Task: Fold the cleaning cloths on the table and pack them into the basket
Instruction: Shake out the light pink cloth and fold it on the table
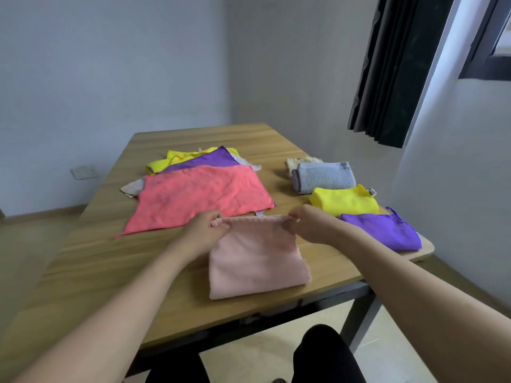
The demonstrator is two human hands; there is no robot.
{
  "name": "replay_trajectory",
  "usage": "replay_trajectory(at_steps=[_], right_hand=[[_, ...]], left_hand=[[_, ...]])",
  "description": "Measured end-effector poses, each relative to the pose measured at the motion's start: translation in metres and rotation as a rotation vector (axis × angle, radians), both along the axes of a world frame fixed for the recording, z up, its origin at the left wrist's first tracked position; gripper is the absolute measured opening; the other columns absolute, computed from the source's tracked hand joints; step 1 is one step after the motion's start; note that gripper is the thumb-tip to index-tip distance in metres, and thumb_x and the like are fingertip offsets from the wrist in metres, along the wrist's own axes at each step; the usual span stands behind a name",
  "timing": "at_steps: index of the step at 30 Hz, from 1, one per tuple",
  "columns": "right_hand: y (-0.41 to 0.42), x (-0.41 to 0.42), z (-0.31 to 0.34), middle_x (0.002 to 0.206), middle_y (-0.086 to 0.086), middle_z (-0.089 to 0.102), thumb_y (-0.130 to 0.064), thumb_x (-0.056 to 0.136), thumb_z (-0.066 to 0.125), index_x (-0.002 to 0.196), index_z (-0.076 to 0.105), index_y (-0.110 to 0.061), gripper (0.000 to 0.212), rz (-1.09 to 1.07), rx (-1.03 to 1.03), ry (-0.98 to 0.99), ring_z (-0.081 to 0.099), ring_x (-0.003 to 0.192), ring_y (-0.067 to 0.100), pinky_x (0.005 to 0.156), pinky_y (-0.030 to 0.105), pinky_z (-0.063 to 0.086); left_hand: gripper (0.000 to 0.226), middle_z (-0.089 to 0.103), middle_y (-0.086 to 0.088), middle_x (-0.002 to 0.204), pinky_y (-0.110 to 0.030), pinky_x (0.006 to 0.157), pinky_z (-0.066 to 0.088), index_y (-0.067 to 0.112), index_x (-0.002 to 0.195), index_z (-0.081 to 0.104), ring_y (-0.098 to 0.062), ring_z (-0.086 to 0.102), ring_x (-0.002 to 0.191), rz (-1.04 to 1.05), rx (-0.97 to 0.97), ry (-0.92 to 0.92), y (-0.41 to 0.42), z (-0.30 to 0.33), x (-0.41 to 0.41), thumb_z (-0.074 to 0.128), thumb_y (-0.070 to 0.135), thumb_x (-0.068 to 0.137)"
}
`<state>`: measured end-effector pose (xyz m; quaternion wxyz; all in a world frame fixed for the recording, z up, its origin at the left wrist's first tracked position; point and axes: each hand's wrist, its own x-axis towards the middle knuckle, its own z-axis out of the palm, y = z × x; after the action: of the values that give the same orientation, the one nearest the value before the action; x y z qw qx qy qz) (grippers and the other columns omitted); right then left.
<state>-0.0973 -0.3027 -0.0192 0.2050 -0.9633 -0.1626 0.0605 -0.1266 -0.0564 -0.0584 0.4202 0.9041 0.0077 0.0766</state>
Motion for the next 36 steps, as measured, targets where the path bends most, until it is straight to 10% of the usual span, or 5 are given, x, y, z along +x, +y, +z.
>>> replay_trajectory(at_steps=[9,21,26,30,36], right_hand=[[0.021,0.053,-0.100,0.121,0.001,0.059,-0.023,0.091,0.048,0.126,0.055,-0.022,0.036,-0.285,0.225,-0.324,0.051,0.113,0.028,0.096,0.038,0.035],[0.026,0.057,-0.101,0.107,-0.009,0.053,-0.044,0.067,0.040,0.108,0.056,-0.029,0.047,-0.268,0.134,-0.294,0.042,0.104,0.020,0.087,0.030,0.025],[0.026,0.049,-0.098,0.086,0.002,0.054,-0.022,0.074,0.054,0.085,0.063,-0.011,0.018,-0.222,0.365,-0.267,0.051,0.085,0.025,0.074,0.034,0.039],[0.019,0.041,-0.052,0.069,-0.010,0.048,-0.002,0.077,0.055,0.081,0.054,-0.016,0.015,-0.260,0.632,-0.244,0.044,0.065,0.006,0.057,0.013,0.034],[0.002,0.011,0.031,0.086,-0.013,0.055,0.000,0.080,0.046,0.104,0.058,-0.022,0.036,-0.195,0.818,-0.355,0.051,0.079,0.005,0.068,0.020,0.042]], left_hand=[[0.040,0.051,0.004,0.132,-0.043,0.105,0.032,0.030,0.131,0.048,-0.025,0.040,0.122,0.202,0.288,-0.046,-0.006,-0.052,0.044,0.046,0.044,0.093],[0.029,0.048,0.005,0.117,-0.046,0.105,0.028,0.028,0.117,0.056,-0.020,0.042,0.115,0.128,0.318,0.054,-0.007,-0.053,0.053,0.043,0.029,0.091],[0.007,0.053,0.001,0.078,-0.035,0.067,0.042,0.019,0.076,0.049,-0.025,0.053,0.071,0.137,0.083,0.057,-0.018,-0.041,0.048,0.051,0.023,0.081],[0.018,0.048,0.008,0.070,-0.030,0.057,0.032,0.011,0.089,0.047,-0.018,0.048,0.067,0.165,-0.008,-0.199,-0.027,0.003,0.043,0.060,0.007,0.077],[0.031,0.057,0.009,0.091,-0.014,0.070,0.042,0.018,0.100,0.053,-0.009,0.054,0.080,-0.008,0.015,-0.494,-0.032,0.071,0.006,0.056,-0.002,0.076]])
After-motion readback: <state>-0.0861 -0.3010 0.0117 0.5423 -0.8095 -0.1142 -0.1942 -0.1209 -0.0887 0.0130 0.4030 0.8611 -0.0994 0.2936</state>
